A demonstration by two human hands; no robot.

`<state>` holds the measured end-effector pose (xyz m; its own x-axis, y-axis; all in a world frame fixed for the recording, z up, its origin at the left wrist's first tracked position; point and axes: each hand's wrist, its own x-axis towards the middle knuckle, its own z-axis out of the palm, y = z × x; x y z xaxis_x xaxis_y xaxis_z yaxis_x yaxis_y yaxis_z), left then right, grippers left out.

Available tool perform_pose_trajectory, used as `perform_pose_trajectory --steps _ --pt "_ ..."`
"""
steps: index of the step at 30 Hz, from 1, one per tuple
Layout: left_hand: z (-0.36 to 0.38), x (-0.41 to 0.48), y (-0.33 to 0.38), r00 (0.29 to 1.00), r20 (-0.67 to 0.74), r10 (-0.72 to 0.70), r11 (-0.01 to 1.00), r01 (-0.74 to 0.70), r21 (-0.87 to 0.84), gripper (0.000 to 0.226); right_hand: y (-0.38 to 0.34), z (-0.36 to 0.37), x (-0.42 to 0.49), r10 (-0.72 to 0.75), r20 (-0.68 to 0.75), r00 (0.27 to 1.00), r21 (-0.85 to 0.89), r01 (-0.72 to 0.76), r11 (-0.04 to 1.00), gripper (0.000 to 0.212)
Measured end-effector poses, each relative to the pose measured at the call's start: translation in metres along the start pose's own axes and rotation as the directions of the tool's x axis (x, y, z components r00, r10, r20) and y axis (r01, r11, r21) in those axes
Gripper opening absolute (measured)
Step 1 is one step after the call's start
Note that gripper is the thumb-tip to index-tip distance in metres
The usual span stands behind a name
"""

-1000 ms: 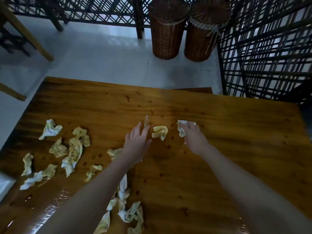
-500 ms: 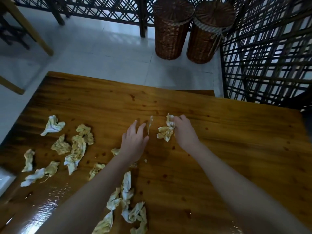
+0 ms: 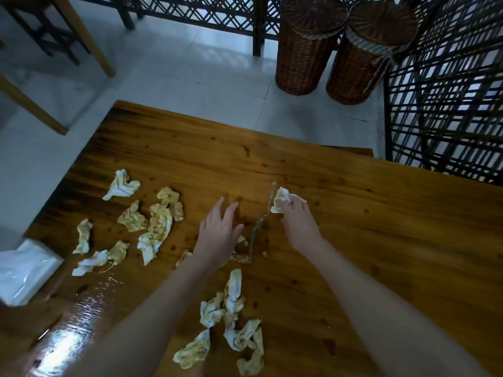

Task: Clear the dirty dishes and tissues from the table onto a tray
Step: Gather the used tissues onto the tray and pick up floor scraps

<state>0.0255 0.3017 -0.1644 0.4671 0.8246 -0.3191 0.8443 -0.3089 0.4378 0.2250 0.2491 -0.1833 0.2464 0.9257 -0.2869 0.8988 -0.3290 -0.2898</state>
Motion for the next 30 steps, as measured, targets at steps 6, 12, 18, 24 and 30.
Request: perform_pose_trajectory --steps 6,12,18,24,30 --pt "-0.006 -0.013 -0.017 1.000 0.025 -0.014 1.000 0.015 -0.028 0.054 -0.004 -0.005 -0.002 0.037 -0.031 0.999 0.000 -0.037 0.999 0.066" --pt "-0.009 -0.021 -0.028 1.000 -0.013 0.005 0.999 -0.006 -0.033 0.055 -0.011 -0.011 -0.003 0.069 -0.059 0.996 0.018 -0.068 0.998 0.056" --pt "-0.004 -0.026 -0.034 0.998 0.053 0.046 0.996 -0.049 0.075 0.064 -0.019 -0.018 -0.018 0.037 -0.137 0.990 0.075 -0.027 0.997 0.056" --pt "0.015 -0.022 -0.010 0.986 0.163 0.047 0.995 -0.061 0.082 0.082 -0.006 -0.026 -0.041 0.047 -0.200 0.979 0.068 -0.034 0.997 0.058" --pt "0.034 -0.021 0.002 0.977 0.166 0.134 0.978 -0.157 0.135 0.078 0.017 -0.029 -0.068 0.105 -0.203 0.973 0.081 -0.090 0.993 0.064"
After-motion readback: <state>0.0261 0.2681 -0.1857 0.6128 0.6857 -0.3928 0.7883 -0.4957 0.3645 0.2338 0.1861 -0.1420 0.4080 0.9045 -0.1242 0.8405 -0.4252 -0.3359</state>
